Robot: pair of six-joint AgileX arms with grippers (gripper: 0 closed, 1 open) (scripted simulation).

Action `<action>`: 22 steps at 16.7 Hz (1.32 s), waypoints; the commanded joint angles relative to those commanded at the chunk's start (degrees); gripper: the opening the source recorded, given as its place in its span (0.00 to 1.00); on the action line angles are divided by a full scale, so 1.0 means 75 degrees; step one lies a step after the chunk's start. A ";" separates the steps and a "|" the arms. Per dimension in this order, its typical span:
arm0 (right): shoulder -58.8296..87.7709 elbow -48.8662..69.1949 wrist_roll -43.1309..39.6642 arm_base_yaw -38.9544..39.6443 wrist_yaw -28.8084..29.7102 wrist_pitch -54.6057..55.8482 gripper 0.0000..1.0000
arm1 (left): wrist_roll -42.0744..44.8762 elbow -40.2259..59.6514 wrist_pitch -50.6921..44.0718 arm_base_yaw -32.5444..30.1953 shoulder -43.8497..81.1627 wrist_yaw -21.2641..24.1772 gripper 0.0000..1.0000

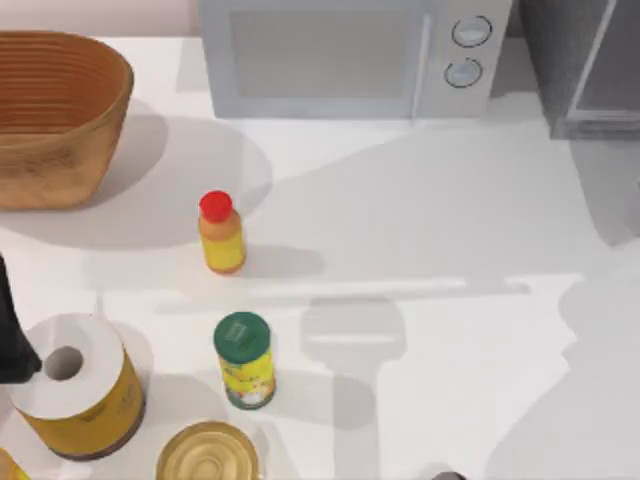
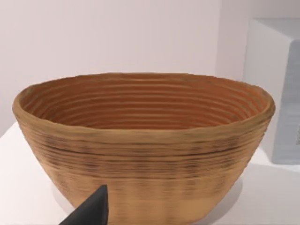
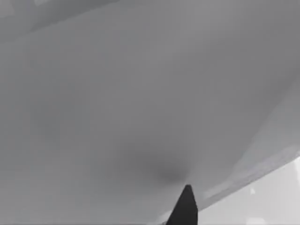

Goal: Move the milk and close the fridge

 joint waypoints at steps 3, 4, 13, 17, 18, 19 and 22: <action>-0.0204 -0.0334 0.0752 0.1355 0.1020 0.0384 1.00 | 0.0000 0.0000 0.0000 0.0000 0.0000 0.0000 1.00; -0.0297 -0.0460 0.1023 0.1805 0.1353 0.0545 1.00 | 0.0000 0.0000 0.0000 0.0000 0.0000 0.0000 1.00; -0.0745 -0.0970 0.1926 0.2806 0.2306 0.1195 1.00 | 0.0000 0.0000 0.0000 0.0000 0.0000 0.0000 1.00; -0.0215 -0.0398 0.1941 0.2805 0.2315 0.1074 1.00 | 0.0000 0.0000 0.0000 0.0000 0.0000 0.0000 1.00; 0.0061 -0.0064 0.1935 0.2816 0.2315 0.1008 1.00 | 0.0000 0.0000 0.0000 0.0000 0.0000 0.0000 1.00; 0.0360 0.0318 0.1930 0.2827 0.2317 0.0935 1.00 | 0.0000 0.0000 0.0000 0.0000 0.0000 0.0000 1.00; 0.1237 0.1520 0.1937 0.2838 0.2340 0.0698 1.00 | 0.0000 0.0000 0.0000 0.0000 0.0000 0.0000 1.00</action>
